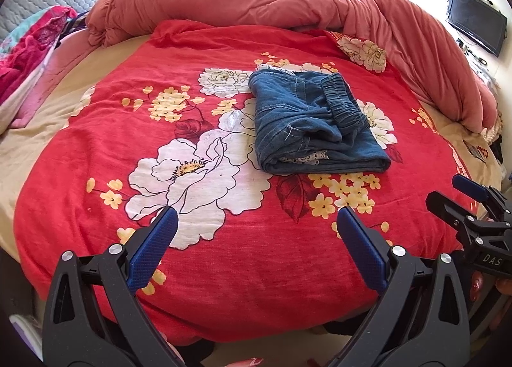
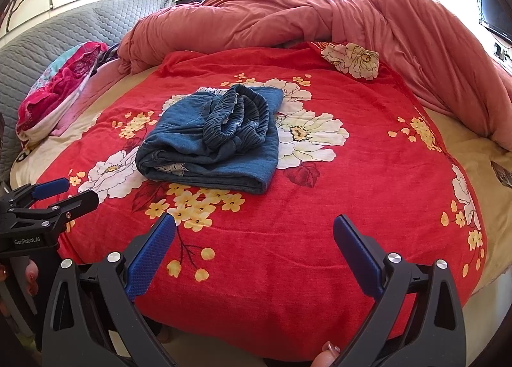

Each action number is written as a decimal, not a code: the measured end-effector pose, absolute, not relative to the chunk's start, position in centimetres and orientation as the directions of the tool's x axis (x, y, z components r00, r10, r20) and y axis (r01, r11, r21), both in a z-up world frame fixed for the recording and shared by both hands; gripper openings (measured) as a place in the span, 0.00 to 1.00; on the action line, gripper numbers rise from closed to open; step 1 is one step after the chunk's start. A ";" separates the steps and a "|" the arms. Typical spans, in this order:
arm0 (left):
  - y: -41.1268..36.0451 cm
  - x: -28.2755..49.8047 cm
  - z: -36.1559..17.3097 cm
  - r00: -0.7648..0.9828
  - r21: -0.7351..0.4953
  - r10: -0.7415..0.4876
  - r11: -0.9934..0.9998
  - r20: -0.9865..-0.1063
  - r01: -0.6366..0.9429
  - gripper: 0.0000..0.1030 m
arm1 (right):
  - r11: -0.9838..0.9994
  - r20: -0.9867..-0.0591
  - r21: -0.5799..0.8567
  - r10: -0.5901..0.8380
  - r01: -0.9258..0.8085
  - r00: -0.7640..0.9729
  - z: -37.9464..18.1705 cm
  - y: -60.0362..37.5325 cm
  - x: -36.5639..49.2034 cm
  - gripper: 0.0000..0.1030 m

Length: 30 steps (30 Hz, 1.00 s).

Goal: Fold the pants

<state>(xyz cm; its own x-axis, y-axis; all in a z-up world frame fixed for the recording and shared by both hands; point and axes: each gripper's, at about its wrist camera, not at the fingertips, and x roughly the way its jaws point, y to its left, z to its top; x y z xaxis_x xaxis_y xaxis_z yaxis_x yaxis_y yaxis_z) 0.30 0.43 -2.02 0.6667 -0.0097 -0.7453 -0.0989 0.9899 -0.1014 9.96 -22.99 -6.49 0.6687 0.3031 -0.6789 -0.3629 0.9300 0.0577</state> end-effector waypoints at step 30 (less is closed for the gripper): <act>7.5 2.5 -3.1 0.652 -0.122 0.055 0.967 -0.756 -0.222 0.91 | 0.967 -0.713 0.058 0.215 -0.249 0.668 -8.1 -26.6 15.2 0.95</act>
<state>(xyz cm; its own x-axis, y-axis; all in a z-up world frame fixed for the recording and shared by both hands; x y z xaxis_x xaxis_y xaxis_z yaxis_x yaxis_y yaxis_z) 2.48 7.52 -3.08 0.6521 0.0545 -0.7561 -0.2221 0.9674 -0.1218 15.22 -26.56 -8.14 0.6679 0.2147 -0.7126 -0.2493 0.9667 0.0577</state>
